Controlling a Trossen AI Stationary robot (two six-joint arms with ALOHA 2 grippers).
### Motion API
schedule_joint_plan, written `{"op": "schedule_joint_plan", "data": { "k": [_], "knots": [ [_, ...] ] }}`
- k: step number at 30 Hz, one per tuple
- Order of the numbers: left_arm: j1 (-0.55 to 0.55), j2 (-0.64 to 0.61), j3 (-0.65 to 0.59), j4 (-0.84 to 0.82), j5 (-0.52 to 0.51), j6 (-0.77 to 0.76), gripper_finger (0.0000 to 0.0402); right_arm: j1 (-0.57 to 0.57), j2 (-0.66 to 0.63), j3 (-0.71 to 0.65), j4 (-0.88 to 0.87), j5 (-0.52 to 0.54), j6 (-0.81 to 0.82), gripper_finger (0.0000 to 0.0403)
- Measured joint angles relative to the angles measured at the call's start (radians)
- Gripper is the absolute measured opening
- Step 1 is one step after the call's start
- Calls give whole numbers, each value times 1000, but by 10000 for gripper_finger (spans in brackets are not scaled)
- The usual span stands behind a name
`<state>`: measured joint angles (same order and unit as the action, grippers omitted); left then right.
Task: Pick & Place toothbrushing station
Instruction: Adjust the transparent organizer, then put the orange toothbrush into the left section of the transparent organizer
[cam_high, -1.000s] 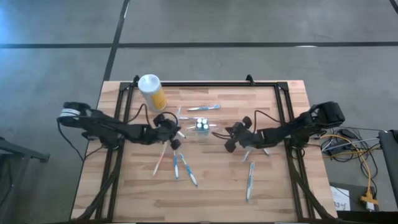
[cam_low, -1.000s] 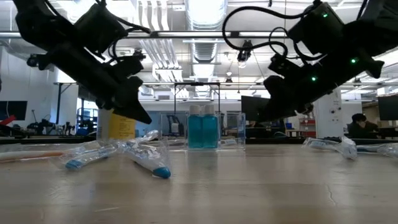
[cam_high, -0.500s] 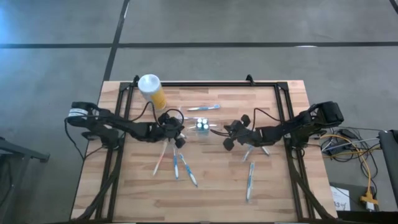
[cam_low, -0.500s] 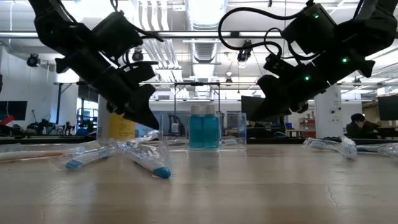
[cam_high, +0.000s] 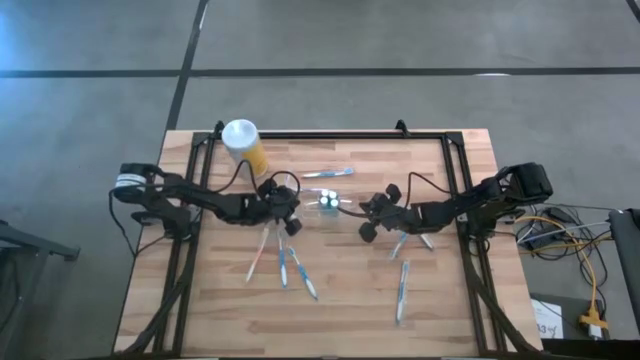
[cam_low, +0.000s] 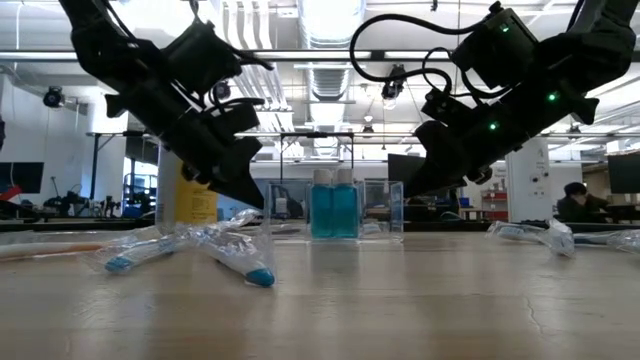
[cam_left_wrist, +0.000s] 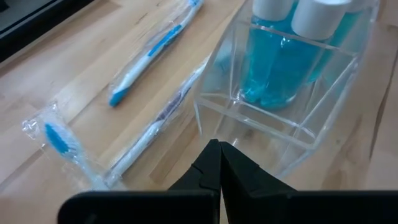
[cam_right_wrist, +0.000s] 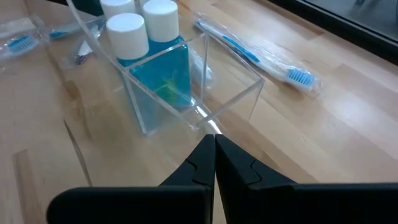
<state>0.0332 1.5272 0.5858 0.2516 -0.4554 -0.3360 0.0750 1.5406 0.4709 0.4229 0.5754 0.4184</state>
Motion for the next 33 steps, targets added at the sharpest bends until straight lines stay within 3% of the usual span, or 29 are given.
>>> {"op": "schedule_joint_plan", "data": {
  "k": [12,22,28,33],
  "knots": [
    [12,-9,0,-8,27,28,8,1,0,0,0,-9,19,8],
    [7,-172,-1,-161,46,56,24,1,-46,0,-46,-16,8,8],
    [-10,-390,-1,-389,163,70,26,10,-199,-2,-119,-218,-118,8],
    [-36,-565,18,-589,273,-24,16,55,-378,-20,-12,-527,-277,8]
  ]
}}
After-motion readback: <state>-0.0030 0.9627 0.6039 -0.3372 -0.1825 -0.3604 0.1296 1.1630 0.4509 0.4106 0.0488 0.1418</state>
